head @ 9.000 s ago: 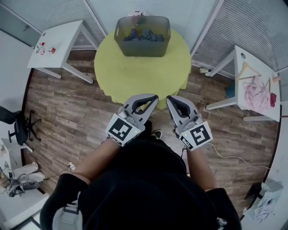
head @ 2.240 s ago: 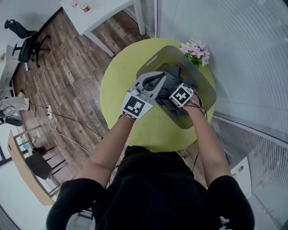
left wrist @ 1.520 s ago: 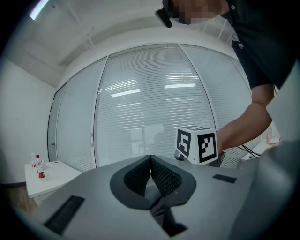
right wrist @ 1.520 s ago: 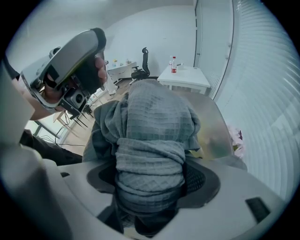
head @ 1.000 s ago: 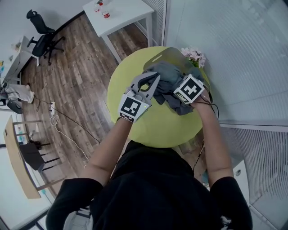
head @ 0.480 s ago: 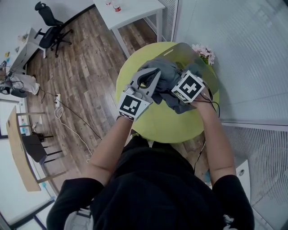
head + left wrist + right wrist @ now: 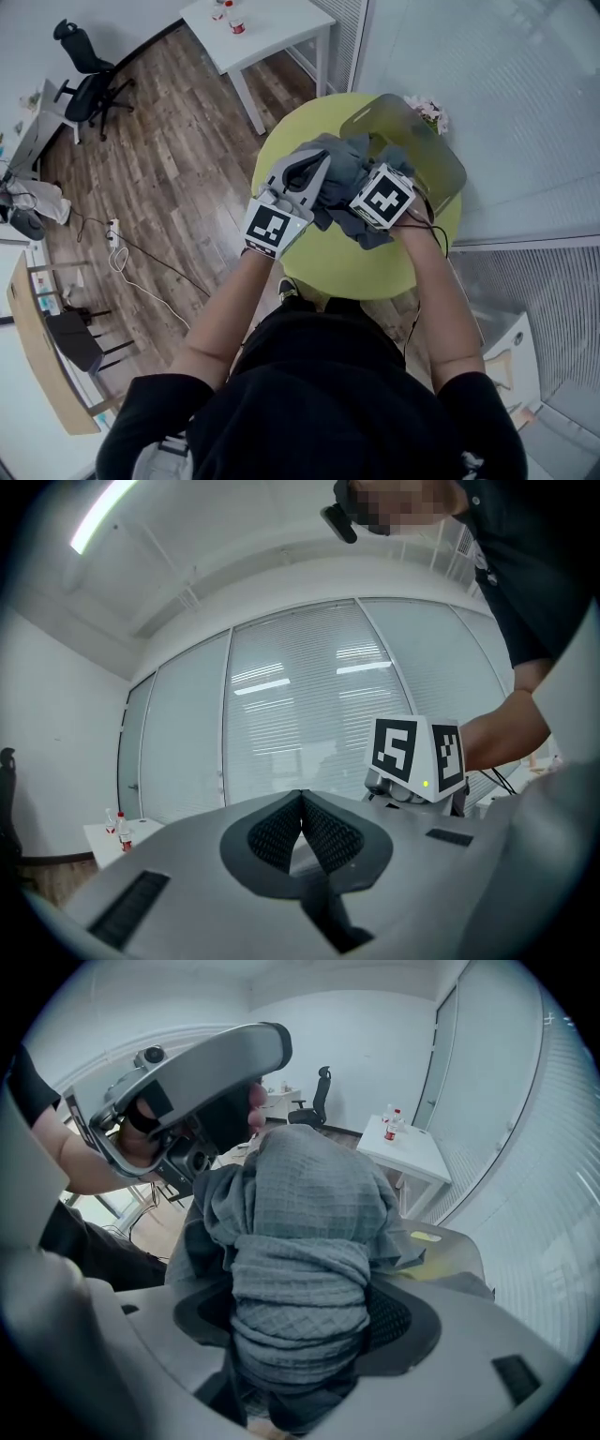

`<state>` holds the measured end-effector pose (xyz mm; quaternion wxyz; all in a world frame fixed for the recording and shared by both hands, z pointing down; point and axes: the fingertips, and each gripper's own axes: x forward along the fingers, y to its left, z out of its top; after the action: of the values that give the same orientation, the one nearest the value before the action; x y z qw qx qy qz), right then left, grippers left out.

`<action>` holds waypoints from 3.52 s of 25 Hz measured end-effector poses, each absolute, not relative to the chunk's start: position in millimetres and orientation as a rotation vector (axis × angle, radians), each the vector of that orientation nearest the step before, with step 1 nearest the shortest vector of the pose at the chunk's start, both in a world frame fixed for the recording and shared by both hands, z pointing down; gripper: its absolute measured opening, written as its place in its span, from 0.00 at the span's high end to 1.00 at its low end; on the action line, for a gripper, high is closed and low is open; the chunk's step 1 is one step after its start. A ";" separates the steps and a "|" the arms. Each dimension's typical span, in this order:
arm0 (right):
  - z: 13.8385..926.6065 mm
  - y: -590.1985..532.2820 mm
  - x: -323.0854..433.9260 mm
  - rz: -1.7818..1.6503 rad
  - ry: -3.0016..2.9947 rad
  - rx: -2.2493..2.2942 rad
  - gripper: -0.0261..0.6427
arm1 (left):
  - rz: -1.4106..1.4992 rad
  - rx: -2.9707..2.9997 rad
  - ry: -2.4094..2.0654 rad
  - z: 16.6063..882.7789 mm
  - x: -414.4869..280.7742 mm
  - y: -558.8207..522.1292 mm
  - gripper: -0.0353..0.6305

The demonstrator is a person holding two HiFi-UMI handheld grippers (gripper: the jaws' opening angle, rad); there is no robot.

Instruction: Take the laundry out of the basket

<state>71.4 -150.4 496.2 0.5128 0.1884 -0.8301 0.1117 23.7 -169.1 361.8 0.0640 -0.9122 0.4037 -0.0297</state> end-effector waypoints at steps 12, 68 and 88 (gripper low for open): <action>532.7 -98.5 7.2 0.357 -1.981 0.554 0.42 | -0.117 -2.839 1.082 393.9 -38.3 -132.1 0.93; 789.2 -88.4 31.2 0.486 -1.886 0.359 0.38 | -0.462 -3.126 1.218 632.7 11.4 -147.1 0.93; 678.1 -103.2 50.1 0.463 -2.042 0.519 0.38 | -0.414 -3.085 1.210 579.4 5.3 -137.0 0.93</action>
<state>50.1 -103.2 678.1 0.4725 0.2122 -0.8342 0.1891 5.3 -137.0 579.4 -0.0990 -0.9193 0.3605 -0.1233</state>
